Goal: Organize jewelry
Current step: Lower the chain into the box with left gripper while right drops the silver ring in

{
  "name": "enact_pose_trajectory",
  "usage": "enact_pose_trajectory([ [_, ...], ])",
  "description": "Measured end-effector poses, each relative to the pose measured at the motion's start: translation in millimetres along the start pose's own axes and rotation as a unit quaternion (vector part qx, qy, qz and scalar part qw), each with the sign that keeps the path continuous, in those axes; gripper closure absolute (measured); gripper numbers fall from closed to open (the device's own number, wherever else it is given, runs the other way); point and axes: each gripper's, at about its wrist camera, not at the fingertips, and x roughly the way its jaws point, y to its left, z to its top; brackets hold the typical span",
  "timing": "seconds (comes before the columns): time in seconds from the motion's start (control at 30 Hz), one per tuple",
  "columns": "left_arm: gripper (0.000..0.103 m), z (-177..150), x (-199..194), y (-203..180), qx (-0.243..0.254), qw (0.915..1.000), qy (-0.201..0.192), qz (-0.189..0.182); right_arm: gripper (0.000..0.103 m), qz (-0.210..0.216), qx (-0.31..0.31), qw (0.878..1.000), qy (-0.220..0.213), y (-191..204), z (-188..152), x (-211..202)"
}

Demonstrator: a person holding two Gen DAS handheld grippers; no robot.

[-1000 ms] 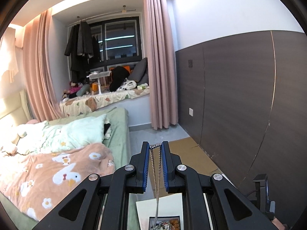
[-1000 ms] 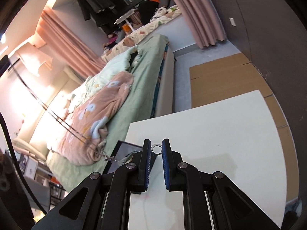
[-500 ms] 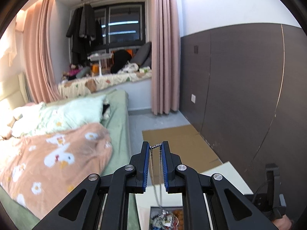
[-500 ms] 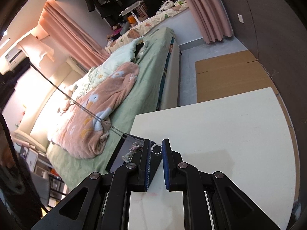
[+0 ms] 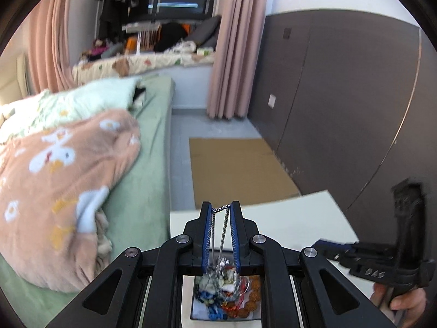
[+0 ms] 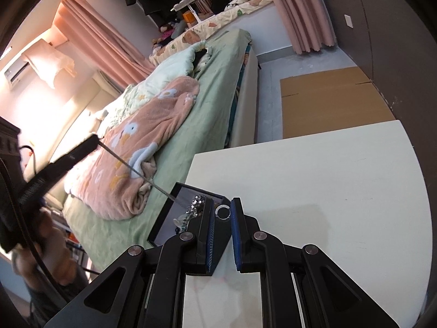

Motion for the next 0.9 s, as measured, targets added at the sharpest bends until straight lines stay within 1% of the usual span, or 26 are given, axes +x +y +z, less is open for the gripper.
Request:
enact_pose_trajectory([
  [0.07, 0.089, -7.1, 12.7, 7.6, -0.022, 0.9994, 0.027, -0.009, 0.09, 0.005, -0.002, 1.0, 0.002, 2.2, 0.5, 2.8],
  [0.13, 0.088, -16.6, 23.0, 19.5, -0.061, 0.9961, 0.056, -0.029, 0.09, 0.01, -0.001, 1.0, 0.003, 4.0, 0.8, 5.1],
  [0.17, 0.088, -19.3, 26.5, 23.6, -0.072, 0.9948, 0.063, -0.033, 0.09, 0.016, 0.0, 1.0, 0.004, 5.7, 1.2, 7.7],
  [0.2, 0.085, -23.7, 28.3, 27.8, -0.084, 0.9931, 0.071, -0.04, 0.09, 0.019, 0.0, 1.0, 0.005, 6.9, 1.4, 9.4],
  [0.23, 0.074, -28.5, 28.0, 31.3, -0.093, 0.9917, 0.077, -0.044, 0.09, 0.023, 0.001, 1.0, 0.006, 8.5, 1.0, 11.2],
  [0.27, 0.066, -32.8, 25.3, 34.2, -0.098, 0.9912, 0.078, -0.044, 0.09, 0.029, 0.002, 1.0, 0.007, 11.0, 1.3, 14.2],
  [0.3, 0.053, -35.5, 21.2, 36.3, -0.099, 0.9913, 0.075, -0.044, 0.09, 0.035, 0.003, 0.999, 0.008, 13.1, 1.3, 16.5],
  [0.33, 0.046, -37.0, 17.3, 38.3, -0.099, 0.9917, 0.071, -0.042, 0.09, 0.04, 0.003, 0.999, 0.009, 15.3, 1.4, 18.9],
  [0.4, 0.044, -39.9, 7.0, 44.3, -0.099, 0.9925, 0.064, -0.032, 0.09, 0.055, 0.005, 0.998, 0.012, 22.2, 1.4, 26.0],
  [0.57, 0.044, -42.4, -9.9, 60.9, -0.111, 0.9918, 0.061, -0.015, 0.09, 0.088, 0.016, 0.996, 0.019, 38.1, 1.4, 48.4],
  [0.63, 0.044, -44.3, -17.2, 64.8, -0.111, 0.992, 0.059, -0.008, 0.09, 0.097, 0.021, 0.995, 0.023, 41.0, 0.0, 54.9],
  [0.7, 0.044, -46.7, -23.4, 66.2, -0.109, 0.9923, 0.058, -0.002, 0.087, 0.1, 0.031, 0.994, 0.036, 42.6, -0.9, 62.9],
  [0.73, 0.044, -47.2, -27.1, 65.8, -0.108, 0.9926, 0.057, 0.0, 0.077, 0.102, 0.04, 0.993, 0.048, 40.7, -1.5, 67.0],
  [0.77, 0.044, -47.5, -30.6, 65.0, -0.106, 0.9928, 0.056, 0.003, 0.059, 0.103, 0.046, 0.992, 0.053, 39.1, -2.2, 69.9],
  [0.83, 0.044, -47.6, -35.2, 62.5, -0.103, 0.9932, 0.053, 0.004, 0.043, 0.1, 0.055, 0.992, 0.05, 35.3, -3.8, 69.8],
  [0.9, 0.044, -48.7, -38.0, 61.3, -0.101, 0.9935, 0.052, 0.005, 0.042, 0.097, 0.063, 0.992, 0.051, 31.6, -4.9, 66.8],
])
